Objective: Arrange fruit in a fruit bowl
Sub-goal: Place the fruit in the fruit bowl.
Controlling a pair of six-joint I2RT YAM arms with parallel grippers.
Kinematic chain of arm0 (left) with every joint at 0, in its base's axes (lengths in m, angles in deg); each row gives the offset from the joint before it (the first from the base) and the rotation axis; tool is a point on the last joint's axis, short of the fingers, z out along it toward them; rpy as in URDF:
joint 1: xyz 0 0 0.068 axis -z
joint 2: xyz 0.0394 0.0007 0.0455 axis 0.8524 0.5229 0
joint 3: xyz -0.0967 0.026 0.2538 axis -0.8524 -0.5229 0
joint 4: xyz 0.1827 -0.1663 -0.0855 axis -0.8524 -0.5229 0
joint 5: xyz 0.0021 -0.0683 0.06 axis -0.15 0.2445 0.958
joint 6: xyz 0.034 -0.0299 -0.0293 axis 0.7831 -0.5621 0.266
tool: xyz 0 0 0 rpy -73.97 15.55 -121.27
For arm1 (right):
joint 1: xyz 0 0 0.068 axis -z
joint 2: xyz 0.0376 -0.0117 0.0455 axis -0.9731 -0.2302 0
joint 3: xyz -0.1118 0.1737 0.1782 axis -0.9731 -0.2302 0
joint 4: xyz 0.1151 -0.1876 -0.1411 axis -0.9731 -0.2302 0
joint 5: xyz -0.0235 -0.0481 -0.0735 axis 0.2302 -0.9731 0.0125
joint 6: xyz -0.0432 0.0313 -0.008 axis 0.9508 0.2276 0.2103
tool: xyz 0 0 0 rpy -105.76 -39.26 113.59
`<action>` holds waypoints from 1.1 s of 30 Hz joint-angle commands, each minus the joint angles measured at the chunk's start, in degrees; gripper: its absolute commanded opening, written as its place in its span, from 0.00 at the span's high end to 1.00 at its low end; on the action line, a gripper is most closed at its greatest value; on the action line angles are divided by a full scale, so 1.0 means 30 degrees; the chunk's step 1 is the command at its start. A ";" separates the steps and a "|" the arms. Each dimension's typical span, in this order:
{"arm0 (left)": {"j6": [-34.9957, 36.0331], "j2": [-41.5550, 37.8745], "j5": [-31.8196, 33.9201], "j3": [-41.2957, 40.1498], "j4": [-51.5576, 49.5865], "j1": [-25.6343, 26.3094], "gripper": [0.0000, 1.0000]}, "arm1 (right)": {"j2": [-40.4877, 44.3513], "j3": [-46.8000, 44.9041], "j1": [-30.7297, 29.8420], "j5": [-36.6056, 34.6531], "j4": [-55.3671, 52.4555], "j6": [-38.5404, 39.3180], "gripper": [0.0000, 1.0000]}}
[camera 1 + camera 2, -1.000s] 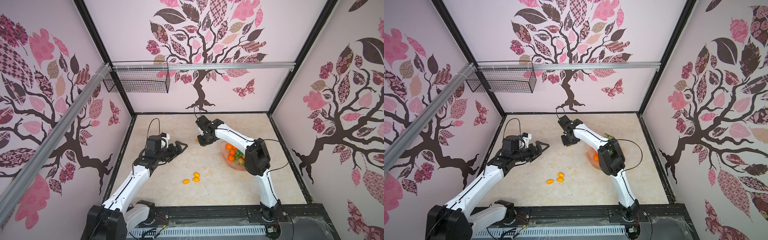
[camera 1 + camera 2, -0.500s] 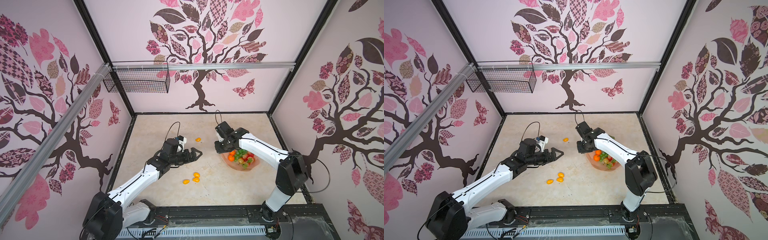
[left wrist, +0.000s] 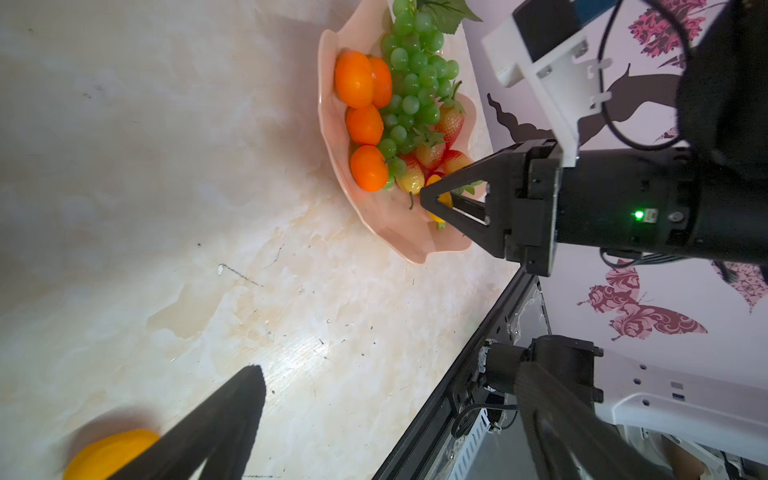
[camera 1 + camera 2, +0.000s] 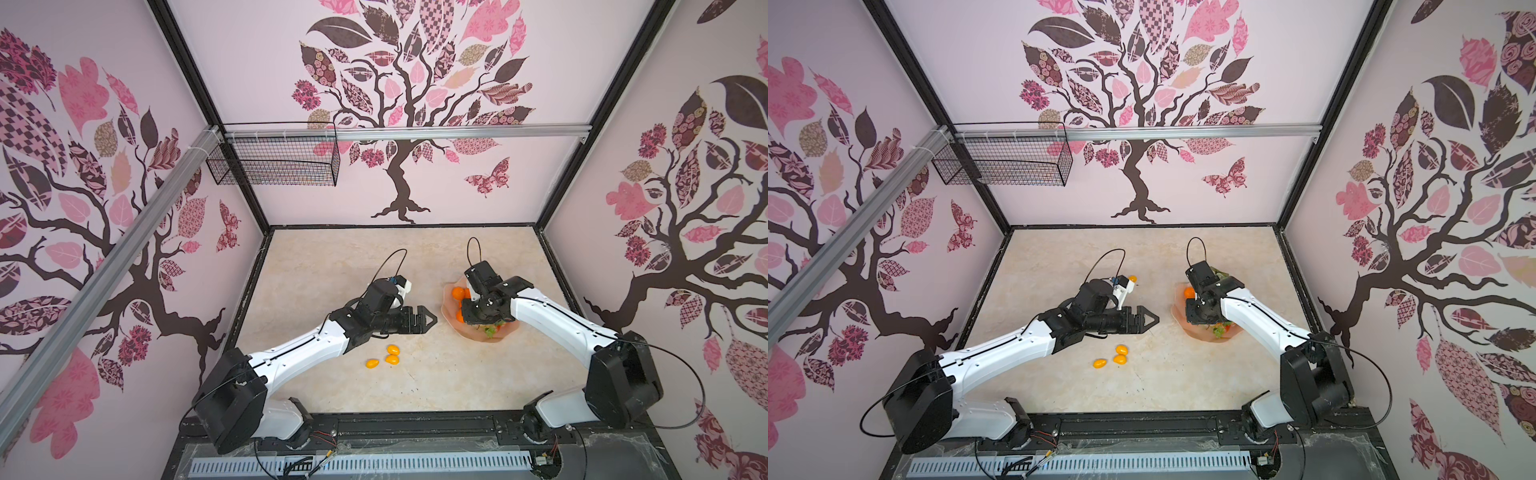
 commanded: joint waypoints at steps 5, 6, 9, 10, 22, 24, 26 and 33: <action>0.0477 0.0804 0.0093 0.1134 0.0478 0.0422 0.02 | -0.0477 -0.0601 0.0537 -0.0538 0.0578 -0.0073 0.73; 0.0477 0.0880 0.0020 0.1154 0.0472 0.0444 0.02 | -0.0648 -0.0616 0.0594 -0.0560 0.0714 -0.0099 0.73; 0.0506 0.1043 -0.0067 0.1200 0.0472 0.0495 0.02 | -0.1070 -0.0763 0.0740 -0.0533 0.1224 -0.0128 0.72; 0.0503 0.1125 -0.0112 0.1235 0.0472 0.0491 0.02 | -0.1252 -0.0775 0.0820 -0.0450 0.1380 -0.0112 0.72; 0.0558 0.1602 -0.0318 0.1499 0.0416 0.0567 0.02 | -0.2929 -0.0695 0.0872 -0.0415 0.1605 0.0221 0.71; 0.0594 0.1674 -0.0332 0.1515 0.0356 0.0568 0.02 | -0.3107 -0.0713 0.0862 -0.0309 0.1599 0.0252 0.70; 0.0623 0.1682 -0.0329 0.1523 0.0290 0.0570 0.02 | -0.3152 -0.0706 0.0865 -0.0369 0.1577 0.0282 0.69; 0.0601 0.1627 -0.0233 0.1559 0.0214 0.0590 0.02 | -0.2981 -0.0579 0.0865 -0.0461 0.1425 0.0292 0.63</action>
